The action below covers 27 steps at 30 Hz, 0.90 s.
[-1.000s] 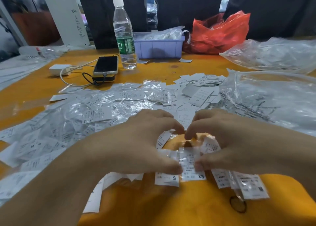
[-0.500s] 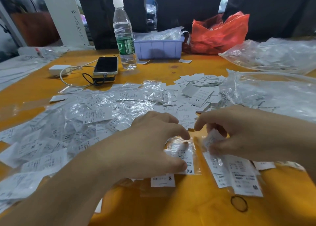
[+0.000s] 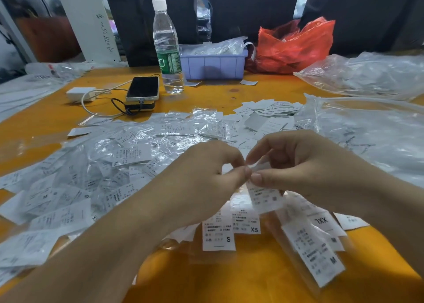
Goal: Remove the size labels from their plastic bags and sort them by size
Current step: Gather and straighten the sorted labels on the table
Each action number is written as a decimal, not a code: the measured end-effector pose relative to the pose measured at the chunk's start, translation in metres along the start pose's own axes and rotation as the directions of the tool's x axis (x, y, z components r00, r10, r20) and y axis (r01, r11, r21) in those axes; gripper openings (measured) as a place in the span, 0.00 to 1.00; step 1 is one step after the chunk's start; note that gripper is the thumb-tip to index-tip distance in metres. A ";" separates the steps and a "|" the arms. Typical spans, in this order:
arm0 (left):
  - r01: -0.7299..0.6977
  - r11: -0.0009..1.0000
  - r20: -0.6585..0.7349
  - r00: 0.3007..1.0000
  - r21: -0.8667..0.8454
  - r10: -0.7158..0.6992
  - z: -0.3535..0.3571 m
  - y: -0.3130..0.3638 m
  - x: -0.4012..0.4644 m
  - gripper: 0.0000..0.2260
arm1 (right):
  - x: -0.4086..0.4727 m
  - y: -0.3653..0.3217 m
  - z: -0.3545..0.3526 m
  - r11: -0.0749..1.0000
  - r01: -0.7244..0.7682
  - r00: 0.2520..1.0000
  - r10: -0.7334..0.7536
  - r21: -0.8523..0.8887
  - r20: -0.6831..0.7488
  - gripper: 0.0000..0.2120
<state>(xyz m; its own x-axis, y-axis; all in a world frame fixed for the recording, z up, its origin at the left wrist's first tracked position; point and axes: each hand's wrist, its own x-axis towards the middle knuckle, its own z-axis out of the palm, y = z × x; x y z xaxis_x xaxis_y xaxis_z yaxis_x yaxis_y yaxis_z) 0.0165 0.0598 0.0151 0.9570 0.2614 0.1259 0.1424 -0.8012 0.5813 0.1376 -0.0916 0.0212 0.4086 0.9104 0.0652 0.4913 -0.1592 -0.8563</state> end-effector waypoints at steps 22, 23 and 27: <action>0.065 0.995 0.128 0.989 0.081 -0.075 0.001 0.001 -0.003 0.10 | -0.010 -0.005 -0.005 0.775 -0.077 0.965 0.217 -0.627 0.150 0.27; 0.056 0.995 0.120 0.991 0.081 -0.066 0.002 0.000 -0.002 0.09 | -0.010 -0.006 -0.006 0.780 -0.082 0.965 0.219 -0.620 0.147 0.27; 0.043 0.998 0.076 0.996 0.039 -0.046 0.000 0.001 -0.003 0.03 | -0.012 -0.010 -0.025 0.786 -0.121 0.952 0.264 -0.606 0.153 0.28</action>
<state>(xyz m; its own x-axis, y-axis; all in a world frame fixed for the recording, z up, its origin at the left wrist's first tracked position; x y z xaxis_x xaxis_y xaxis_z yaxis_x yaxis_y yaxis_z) 0.0138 0.0584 0.0154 0.9659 0.2563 0.0375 0.1933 -0.8095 0.5544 0.1469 -0.1103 0.0420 0.4011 0.8833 -0.2428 0.8030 -0.4666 -0.3708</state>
